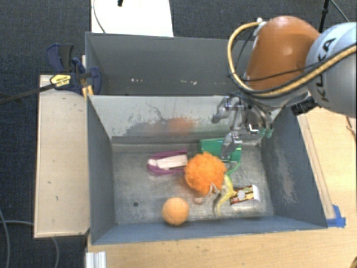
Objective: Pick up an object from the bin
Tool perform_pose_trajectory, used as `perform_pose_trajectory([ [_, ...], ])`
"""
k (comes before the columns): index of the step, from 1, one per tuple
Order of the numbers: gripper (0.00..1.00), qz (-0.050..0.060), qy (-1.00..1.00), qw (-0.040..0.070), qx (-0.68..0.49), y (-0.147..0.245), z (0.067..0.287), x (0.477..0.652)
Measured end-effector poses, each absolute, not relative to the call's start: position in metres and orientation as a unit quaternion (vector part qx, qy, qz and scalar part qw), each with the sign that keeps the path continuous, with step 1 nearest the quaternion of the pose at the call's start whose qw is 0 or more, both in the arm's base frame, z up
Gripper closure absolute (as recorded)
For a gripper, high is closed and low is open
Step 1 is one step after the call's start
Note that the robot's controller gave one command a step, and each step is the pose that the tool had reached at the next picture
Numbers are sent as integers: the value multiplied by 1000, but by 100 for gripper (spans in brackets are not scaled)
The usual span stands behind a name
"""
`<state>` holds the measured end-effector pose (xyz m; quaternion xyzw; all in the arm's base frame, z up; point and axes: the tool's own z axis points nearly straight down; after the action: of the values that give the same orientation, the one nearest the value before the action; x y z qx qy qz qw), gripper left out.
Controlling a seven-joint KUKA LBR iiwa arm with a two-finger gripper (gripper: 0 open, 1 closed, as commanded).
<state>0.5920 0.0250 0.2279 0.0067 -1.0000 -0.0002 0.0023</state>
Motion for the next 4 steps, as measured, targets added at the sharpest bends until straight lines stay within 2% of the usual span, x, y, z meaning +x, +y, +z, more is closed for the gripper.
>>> perform_pose_trajectory([
  [1, 0, 0, -1000, -2, 6, 25, 233, 593],
  [2, 0, 0, -1000, -5, 17, 34, 183, 588],
  [3, 0, -2, -1000, -3, 18, -10, 118, 559],
  [4, 100, -1, -1000, -2, -6, -1, 75, 547],
])
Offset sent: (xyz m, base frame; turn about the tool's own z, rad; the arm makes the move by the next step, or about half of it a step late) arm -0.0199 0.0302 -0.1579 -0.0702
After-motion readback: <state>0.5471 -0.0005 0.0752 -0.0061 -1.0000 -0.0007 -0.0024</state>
